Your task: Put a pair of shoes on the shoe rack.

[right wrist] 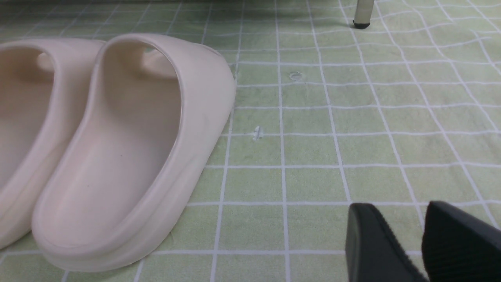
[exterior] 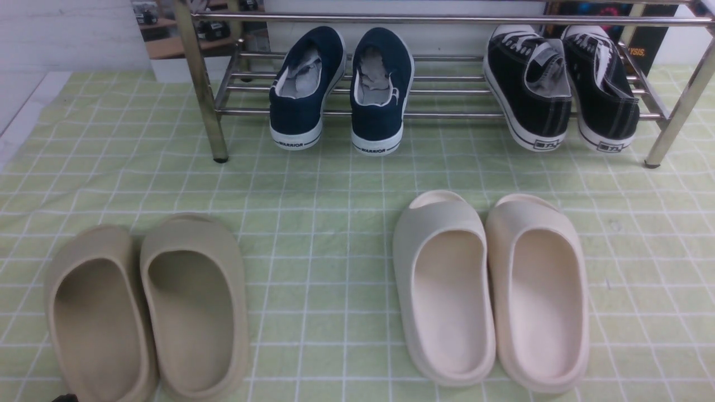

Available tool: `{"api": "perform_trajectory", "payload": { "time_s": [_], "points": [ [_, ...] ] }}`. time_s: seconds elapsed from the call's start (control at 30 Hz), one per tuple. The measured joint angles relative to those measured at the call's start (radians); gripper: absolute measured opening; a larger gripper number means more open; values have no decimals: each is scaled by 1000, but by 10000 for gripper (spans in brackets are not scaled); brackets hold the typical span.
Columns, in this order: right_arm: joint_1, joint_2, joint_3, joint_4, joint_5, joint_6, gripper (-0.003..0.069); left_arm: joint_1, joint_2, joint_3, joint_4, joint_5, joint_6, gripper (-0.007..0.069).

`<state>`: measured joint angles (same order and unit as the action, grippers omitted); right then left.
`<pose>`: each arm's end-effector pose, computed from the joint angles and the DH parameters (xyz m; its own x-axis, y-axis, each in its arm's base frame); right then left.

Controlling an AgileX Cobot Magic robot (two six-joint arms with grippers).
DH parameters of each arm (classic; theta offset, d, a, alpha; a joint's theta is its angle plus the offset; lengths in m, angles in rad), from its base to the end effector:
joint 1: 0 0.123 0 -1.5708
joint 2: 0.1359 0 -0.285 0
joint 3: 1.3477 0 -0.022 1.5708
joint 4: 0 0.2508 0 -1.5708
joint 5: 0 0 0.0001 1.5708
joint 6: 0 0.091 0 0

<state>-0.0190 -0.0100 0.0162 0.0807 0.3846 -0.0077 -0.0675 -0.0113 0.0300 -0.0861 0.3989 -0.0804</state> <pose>0.0523 0.0018 0.1738 -0.2978 0.0727 -0.9518 0.0101 0.9973 0.0730 0.0516 -0.0065 0.1680 -0.3341 -0.1368 -0.9326 0.0464 0.9858 -0.1612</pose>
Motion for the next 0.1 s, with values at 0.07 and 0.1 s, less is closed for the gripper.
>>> {"api": "perform_trajectory", "payload": {
  "time_s": [0.07, 0.1],
  "points": [
    [0, 0, 0, 0, 0, 0, 239, 0, 0, 0, 0, 0, 0, -13],
    [0, 0, 0, 0, 0, 0, 239, 0, 0, 0, 0, 0, 0, -13]
  ]
}}
